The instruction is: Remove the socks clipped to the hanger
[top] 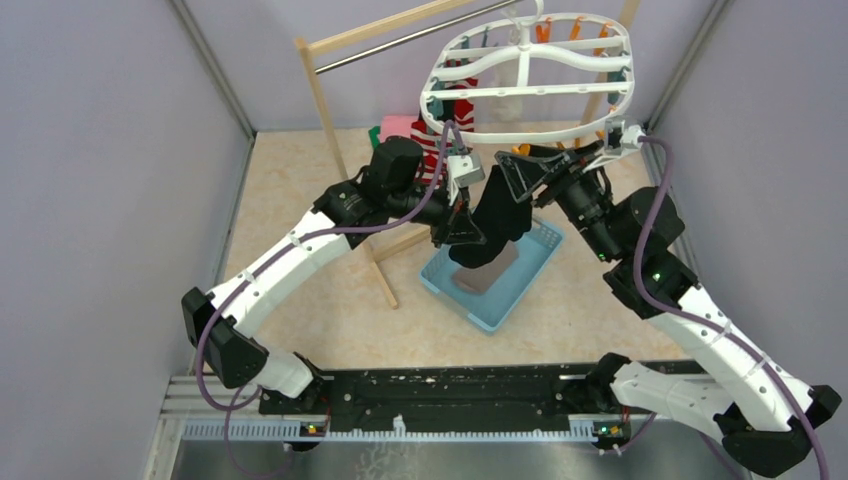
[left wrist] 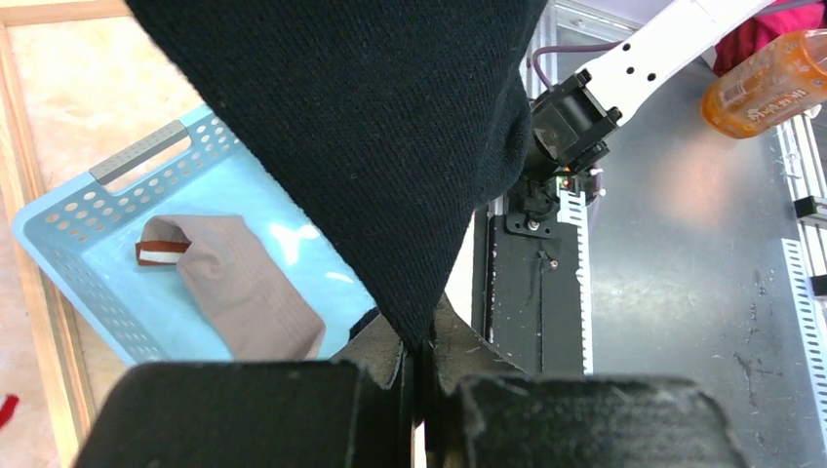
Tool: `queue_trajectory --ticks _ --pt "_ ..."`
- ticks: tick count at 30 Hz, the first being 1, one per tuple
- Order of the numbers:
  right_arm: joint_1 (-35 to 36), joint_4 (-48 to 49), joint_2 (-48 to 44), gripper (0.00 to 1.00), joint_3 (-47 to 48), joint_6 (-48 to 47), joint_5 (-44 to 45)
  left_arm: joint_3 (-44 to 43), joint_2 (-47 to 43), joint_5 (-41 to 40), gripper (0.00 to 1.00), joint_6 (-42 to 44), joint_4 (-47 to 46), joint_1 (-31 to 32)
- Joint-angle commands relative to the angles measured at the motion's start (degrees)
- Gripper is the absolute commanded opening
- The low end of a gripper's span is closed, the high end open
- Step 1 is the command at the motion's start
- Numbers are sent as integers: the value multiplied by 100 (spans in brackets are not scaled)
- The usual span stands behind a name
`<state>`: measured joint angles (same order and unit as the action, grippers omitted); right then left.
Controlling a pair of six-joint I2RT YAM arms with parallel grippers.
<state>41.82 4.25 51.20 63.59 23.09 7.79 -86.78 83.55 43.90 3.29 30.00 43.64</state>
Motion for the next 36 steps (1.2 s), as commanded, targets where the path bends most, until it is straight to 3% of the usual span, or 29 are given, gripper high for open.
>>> queue_trajectory --ticks 1,9,15,22,30,36 --pt "-40 434 25 57 350 -122 54 -150 1 -110 0 102 -169 9" --pt "-34 465 207 41 450 -127 4 -207 7 -145 0 32 -187 13" --pt "-40 301 147 58 375 -182 16 -225 -18 -136 0 25 -179 13" --pt "-42 233 176 57 392 -283 -155 -225 -46 -118 0 24 -196 13" --pt "-45 158 265 66 398 -384 -391 -195 -72 -92 0 13 -183 22" --pt "-49 184 476 57 626 -541 -269 -172 -112 -88 0 30 -187 48"
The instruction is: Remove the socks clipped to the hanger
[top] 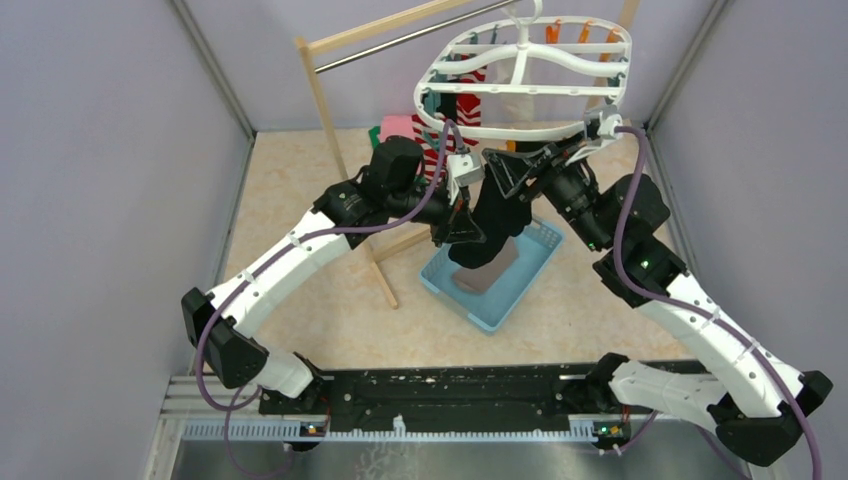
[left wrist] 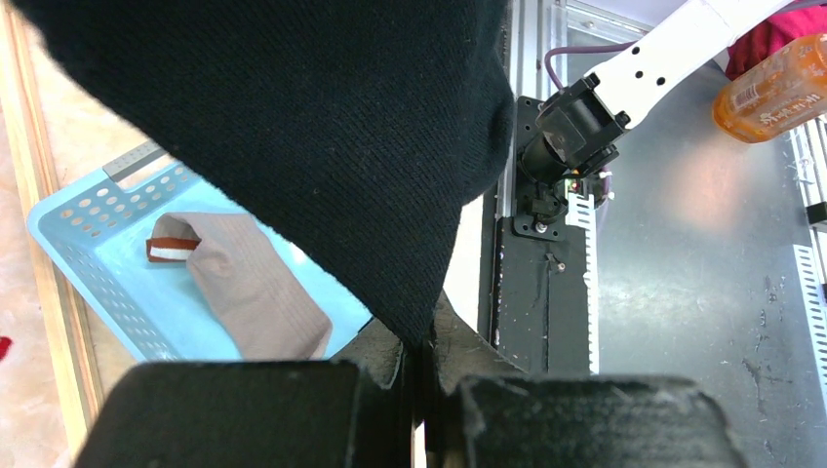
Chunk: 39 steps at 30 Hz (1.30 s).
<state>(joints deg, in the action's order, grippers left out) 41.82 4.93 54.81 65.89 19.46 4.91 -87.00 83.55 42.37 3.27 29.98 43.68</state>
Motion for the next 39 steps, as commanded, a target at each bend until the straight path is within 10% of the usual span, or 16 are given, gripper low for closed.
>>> queue_trajectory --ticks 1,13,26,31,33,39 --pt "-43 122 141 55 413 -194 27 -150 -123 68 0 27 -179 44" --pt "-48 84 -76 14 365 -233 243 -4 -77 -279 0 107 -185 95" --pt "-130 -213 -255 0 219 -234 559 124 297 -727 1 623 -264 130" --pt "-183 -351 -341 0 211 -225 806 32 578 -1066 53 913 -82 299" --pt "-205 -413 -392 0 211 -237 891 -57 648 -1102 95 1133 166 300" --pt "-247 -719 -532 0 208 -310 1315 -145 443 -1865 99 1792 1042 294"
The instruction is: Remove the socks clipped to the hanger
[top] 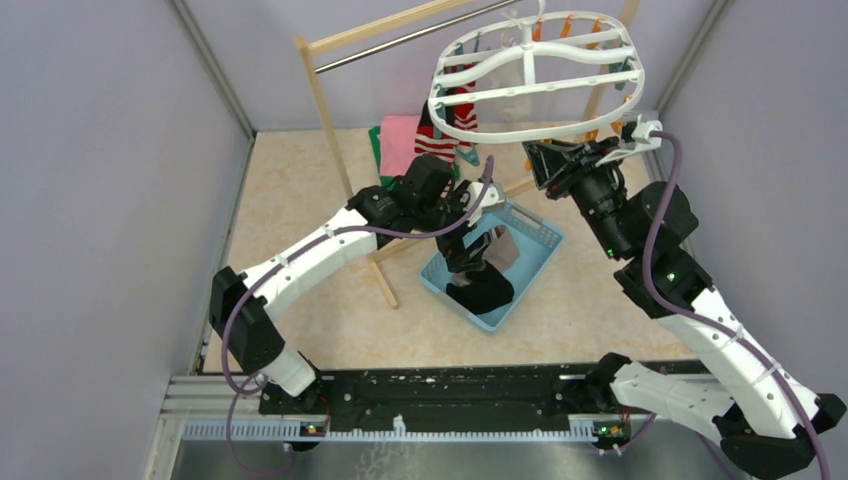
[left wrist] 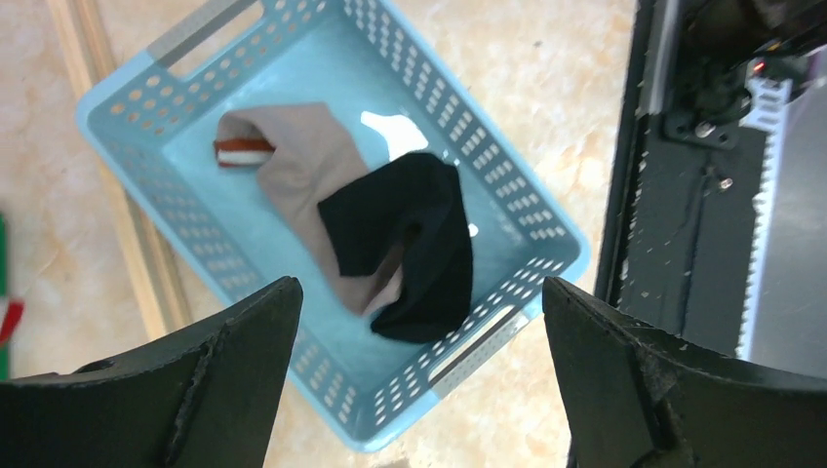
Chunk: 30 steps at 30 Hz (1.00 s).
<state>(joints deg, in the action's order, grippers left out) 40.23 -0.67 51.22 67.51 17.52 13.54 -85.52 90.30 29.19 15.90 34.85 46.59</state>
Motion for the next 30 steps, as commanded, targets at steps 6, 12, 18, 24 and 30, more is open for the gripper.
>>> queue_trajectory --ticks 6,12,18,24,30 --pt "-181 -440 -248 0 132 -259 853 352 -1081 -351 99 645 751 -56" --pt "-207 -587 -354 0 119 -358 1385 1244 -1852 -1255 99 -37 -333 -278" --pt "-214 -573 -408 0 155 -304 1760 903 -1474 -1324 99 -481 -791 -840" --pt "-215 -637 -376 1 384 -252 2095 236 -825 -1080 98 -1237 -1115 -1408" --pt "-217 -756 -291 7 522 -246 2039 150 -602 550 70 -1343 -1373 -1530"
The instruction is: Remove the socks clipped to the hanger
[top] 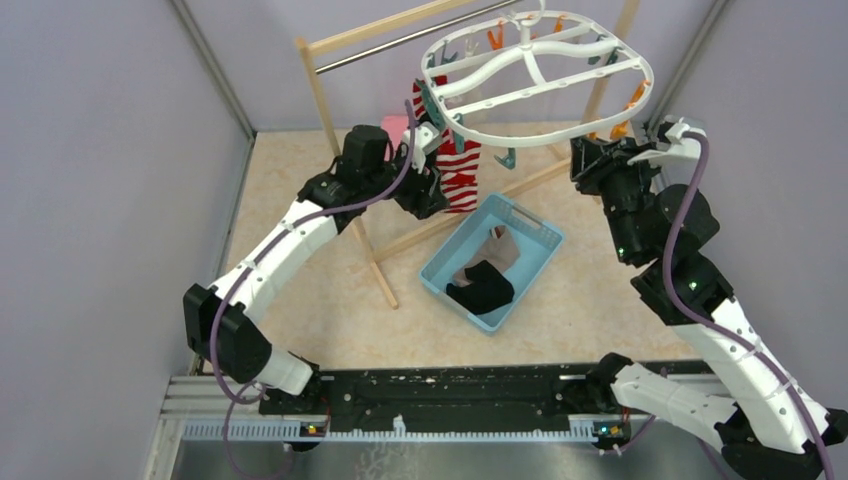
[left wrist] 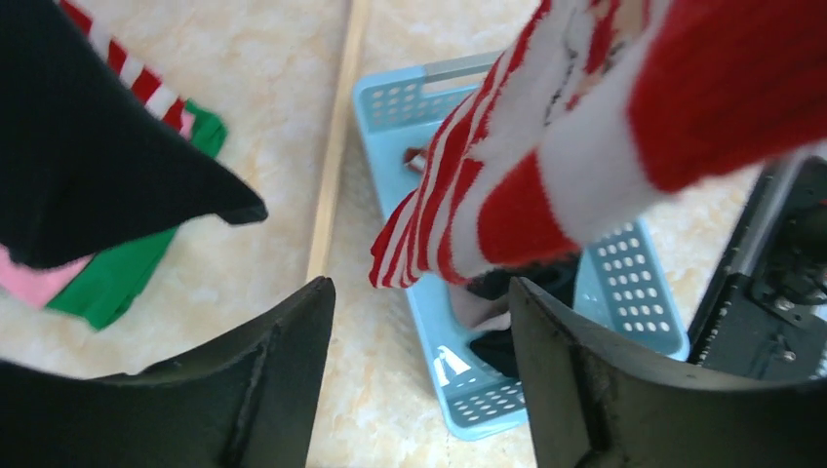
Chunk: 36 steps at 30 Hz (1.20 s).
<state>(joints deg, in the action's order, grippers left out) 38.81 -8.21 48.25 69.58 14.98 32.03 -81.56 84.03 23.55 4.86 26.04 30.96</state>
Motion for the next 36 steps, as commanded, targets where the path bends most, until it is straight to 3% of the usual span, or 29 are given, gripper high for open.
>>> queue_trajectory --ticks 1,4,6,9,15,22,23,27,31,33,36 --pt "-69 -13 -4 10 300 40 178 -213 9 1196 62 -211 -521 33" --pt "-67 -24 -79 18 195 125 114 -128 -44 1269 32 -158 -538 33" --pt "-70 -26 -135 33 82 172 52 -69 -108 1319 13 -152 -563 27" --pt "-71 3 -211 61 -123 171 -204 -8 -191 1366 0 -356 -570 39" --pt "-71 -39 -305 86 -418 3 -1306 160 -369 1525 0 -805 -511 84" --pt "-70 -52 -665 98 -1206 204 -2014 155 -475 1592 0 -728 -533 318" --pt "-74 -28 -721 98 -1315 226 -2005 127 -475 1583 1 -687 -526 325" --pt "-71 -16 -964 99 -1632 313 -1820 33 -508 1224 52 -441 -390 328" --pt "-70 51 -1225 99 -2112 409 -1745 -193 -377 714 90 -367 -33 323" --pt "-69 190 -1304 99 -2476 461 -1753 -439 -206 654 99 -277 327 269" --pt "-75 514 -1191 99 -2838 375 -2036 -748 -88 1055 99 19 916 129"
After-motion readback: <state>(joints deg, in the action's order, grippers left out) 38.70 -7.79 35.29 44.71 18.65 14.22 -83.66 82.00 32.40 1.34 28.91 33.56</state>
